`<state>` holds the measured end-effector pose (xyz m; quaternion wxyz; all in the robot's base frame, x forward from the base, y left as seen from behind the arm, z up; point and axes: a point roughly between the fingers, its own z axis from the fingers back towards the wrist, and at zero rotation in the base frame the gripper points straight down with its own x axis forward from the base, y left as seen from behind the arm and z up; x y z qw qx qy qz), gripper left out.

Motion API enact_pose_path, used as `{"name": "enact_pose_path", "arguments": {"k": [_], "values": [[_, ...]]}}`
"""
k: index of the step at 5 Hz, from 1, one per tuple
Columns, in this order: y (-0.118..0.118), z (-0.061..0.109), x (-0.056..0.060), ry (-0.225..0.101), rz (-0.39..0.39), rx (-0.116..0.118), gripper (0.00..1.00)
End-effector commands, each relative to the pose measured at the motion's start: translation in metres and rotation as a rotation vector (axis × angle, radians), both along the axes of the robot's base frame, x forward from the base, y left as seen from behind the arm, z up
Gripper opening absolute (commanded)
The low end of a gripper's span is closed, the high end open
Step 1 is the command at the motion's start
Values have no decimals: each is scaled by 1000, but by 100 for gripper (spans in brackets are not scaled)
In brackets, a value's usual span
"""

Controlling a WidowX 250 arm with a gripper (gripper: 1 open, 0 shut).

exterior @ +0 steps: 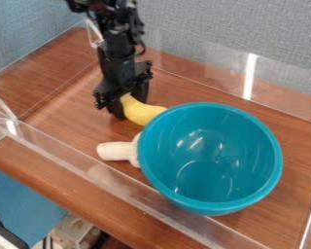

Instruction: Remove the yellow object from the blue bowl and put it on the table

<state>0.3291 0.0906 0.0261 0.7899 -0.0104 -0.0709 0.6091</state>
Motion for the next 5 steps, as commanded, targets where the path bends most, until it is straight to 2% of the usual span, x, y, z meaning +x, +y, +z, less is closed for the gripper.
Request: {"name": "enact_pose_path", "arguments": {"k": [1, 3, 5], "values": [[-16, 5, 10, -18, 76, 13, 100], [6, 50, 5, -14, 37, -13, 100], [22, 95, -2, -15, 24, -95, 100]]}}
